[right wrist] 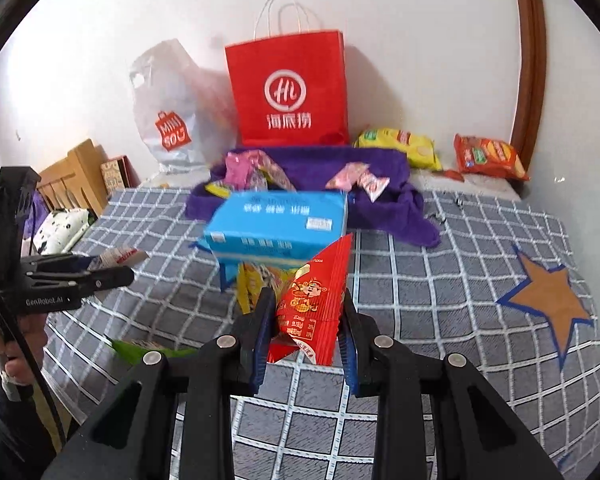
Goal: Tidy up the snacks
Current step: 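Carry the red packet and white paper snack with both tools over the purple towel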
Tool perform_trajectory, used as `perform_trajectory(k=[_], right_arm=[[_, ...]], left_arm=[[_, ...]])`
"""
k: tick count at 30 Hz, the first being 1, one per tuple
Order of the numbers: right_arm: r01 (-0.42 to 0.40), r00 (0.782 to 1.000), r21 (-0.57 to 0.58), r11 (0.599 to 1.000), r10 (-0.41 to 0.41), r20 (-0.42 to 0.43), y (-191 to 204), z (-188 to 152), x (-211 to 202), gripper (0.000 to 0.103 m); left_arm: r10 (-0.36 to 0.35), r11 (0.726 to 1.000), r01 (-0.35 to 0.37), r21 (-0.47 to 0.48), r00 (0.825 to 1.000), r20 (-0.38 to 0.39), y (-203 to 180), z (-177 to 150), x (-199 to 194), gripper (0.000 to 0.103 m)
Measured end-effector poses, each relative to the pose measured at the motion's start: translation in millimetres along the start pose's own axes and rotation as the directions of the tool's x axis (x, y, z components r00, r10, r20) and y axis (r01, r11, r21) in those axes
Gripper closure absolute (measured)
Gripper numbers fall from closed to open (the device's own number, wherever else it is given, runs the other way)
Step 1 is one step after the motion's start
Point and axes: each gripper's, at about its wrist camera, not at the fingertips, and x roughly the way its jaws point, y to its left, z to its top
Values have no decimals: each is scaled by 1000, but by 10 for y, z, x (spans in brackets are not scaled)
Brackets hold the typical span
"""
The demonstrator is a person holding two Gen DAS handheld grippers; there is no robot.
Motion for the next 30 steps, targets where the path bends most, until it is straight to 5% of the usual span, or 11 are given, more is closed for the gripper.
perform_trajectory(k=[13, 30], right_arm=[[-20, 998, -23, 1000, 22, 63, 129, 494, -351, 73], [-22, 995, 6, 1000, 22, 97, -33, 1251, -76, 73]], left_arm=[[-67, 998, 67, 12, 997, 40, -289, 406, -224, 55], [-68, 997, 66, 35, 995, 69, -287, 1256, -180, 55]])
